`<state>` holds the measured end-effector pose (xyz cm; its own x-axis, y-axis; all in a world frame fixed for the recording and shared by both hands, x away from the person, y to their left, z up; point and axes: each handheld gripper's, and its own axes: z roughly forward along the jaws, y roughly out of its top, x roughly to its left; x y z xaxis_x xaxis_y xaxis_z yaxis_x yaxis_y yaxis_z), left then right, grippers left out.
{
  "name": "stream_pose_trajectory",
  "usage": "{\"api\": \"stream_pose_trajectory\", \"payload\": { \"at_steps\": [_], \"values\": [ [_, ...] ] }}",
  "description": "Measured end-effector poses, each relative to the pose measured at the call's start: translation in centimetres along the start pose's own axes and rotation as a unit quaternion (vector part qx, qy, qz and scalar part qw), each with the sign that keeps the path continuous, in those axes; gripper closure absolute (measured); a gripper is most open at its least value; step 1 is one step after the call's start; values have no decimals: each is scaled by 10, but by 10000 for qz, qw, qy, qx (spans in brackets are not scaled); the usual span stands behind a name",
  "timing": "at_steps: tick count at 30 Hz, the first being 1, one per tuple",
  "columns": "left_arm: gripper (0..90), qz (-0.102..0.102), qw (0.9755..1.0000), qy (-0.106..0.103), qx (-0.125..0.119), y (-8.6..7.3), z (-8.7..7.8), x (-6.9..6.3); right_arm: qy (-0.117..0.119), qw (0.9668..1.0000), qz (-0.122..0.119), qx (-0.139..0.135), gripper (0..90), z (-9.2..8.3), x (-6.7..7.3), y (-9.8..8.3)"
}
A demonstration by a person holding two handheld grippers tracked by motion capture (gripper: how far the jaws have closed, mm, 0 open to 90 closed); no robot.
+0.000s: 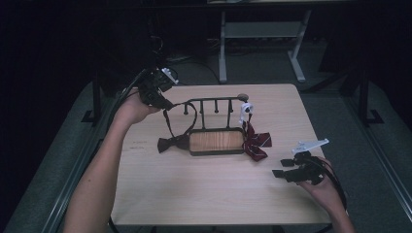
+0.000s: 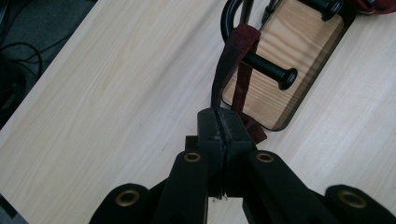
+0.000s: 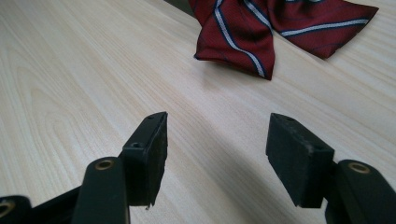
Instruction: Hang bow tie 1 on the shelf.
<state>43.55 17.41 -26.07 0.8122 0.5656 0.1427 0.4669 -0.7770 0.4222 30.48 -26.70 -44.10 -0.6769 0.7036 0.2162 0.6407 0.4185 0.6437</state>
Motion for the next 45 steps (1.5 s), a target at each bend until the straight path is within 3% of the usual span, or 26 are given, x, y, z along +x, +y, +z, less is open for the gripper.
{"api": "stream_pose_trajectory", "payload": {
  "at_steps": [3, 10, 19, 45],
  "values": [
    [867, 29, 10000, 42, 84, -1, 1, 1, -3, 10000, -33, 4, 385, 0, 0, 0],
    [821, -84, 10000, 42, 11, -9, 3, 2, -17, 10000, -3, 21, 379, 0, 0, 0],
    [774, -40, 10000, 13, 15, -18, 2, 1, -52, 10000, -14, -27, 363, 0, -1, -1],
    [681, -25, 9998, -82, -173, -45, -2, -12, -97, 9999, 32, -40, 362, -3, -3, -2]
  ]
}}
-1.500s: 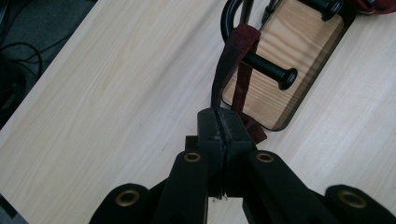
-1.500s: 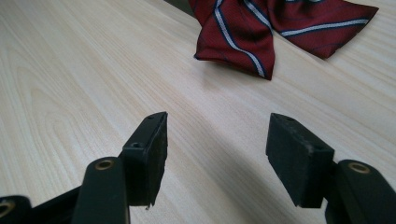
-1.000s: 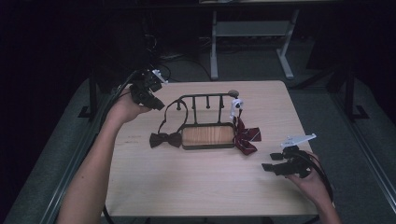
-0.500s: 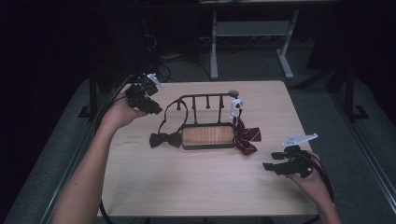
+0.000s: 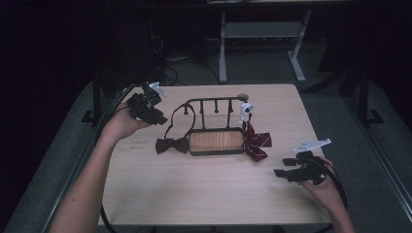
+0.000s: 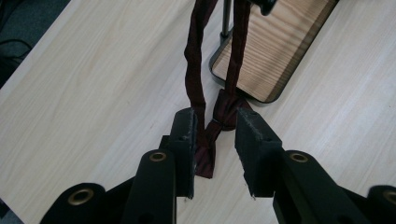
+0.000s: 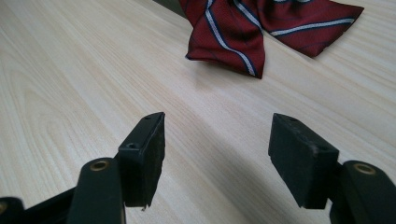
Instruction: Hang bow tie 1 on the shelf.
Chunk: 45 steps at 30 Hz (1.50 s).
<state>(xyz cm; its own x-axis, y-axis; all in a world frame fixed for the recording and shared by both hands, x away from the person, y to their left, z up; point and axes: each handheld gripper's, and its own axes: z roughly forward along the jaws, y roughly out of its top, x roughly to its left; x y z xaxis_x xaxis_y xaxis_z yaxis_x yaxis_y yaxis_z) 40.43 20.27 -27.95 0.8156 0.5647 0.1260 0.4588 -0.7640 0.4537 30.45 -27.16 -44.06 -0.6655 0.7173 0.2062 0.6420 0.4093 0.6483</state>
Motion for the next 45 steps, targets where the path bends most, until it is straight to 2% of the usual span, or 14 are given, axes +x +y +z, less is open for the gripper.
{"api": "stream_pose_trajectory", "payload": {
  "at_steps": [15, 45],
  "values": [
    [627, 6, 10000, -27, -79, -18, 0, -9, -26, 10000, 31, -12, 362, -1, -1, 0],
    [494, -83, 9995, -170, -236, -50, 14, -26, -64, 10000, 42, 15, 359, -1, -1, -1]
  ]
}}
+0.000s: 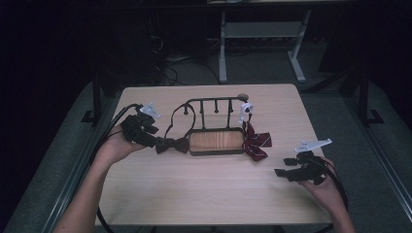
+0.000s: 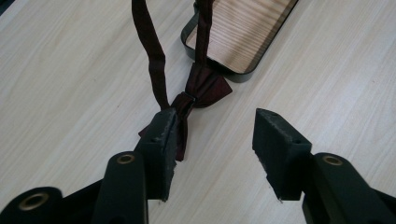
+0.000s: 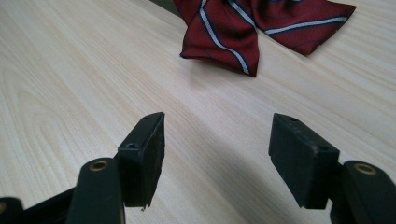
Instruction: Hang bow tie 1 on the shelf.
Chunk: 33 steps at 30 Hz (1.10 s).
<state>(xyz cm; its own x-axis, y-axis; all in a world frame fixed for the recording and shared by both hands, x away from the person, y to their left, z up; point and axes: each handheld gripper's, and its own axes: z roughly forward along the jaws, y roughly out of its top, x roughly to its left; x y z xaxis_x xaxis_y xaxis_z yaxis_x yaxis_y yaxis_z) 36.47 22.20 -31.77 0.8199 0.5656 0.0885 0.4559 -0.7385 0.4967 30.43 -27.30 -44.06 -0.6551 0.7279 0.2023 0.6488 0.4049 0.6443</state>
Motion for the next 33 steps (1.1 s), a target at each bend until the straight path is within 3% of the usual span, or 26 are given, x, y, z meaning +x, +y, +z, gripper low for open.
{"api": "stream_pose_trajectory", "payload": {
  "at_steps": [33],
  "values": [
    [316, -82, 9999, -69, -121, -26, 18, -16, -13, 10000, 3, -6, 359, 0, -1, -1]
  ]
}}
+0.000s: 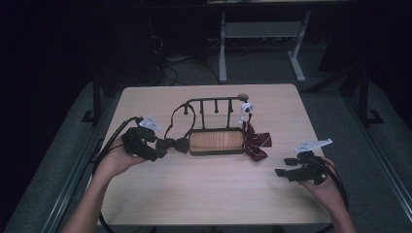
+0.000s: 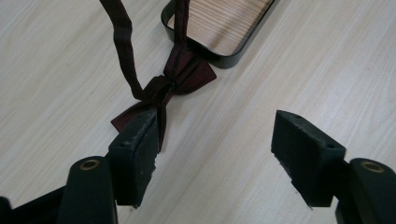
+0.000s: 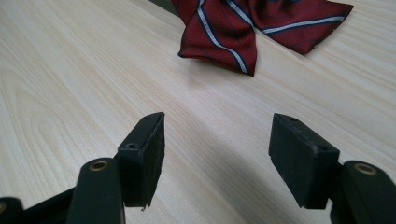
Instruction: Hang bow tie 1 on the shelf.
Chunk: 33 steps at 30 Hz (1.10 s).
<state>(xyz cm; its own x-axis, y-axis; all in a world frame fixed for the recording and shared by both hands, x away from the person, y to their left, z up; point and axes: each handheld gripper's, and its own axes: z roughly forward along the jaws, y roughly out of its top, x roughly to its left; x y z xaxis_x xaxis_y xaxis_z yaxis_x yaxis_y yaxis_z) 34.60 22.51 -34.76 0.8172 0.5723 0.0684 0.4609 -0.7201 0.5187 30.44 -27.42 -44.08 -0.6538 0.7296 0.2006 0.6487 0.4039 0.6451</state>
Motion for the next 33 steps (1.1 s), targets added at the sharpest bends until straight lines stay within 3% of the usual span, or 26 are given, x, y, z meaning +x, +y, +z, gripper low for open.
{"api": "stream_pose_trajectory", "payload": {
  "at_steps": [33],
  "values": [
    [310, -164, 9996, -126, -212, -30, 25, -13, 0, 10000, -4, 15, 358, 1, 0, 0]
  ]
}}
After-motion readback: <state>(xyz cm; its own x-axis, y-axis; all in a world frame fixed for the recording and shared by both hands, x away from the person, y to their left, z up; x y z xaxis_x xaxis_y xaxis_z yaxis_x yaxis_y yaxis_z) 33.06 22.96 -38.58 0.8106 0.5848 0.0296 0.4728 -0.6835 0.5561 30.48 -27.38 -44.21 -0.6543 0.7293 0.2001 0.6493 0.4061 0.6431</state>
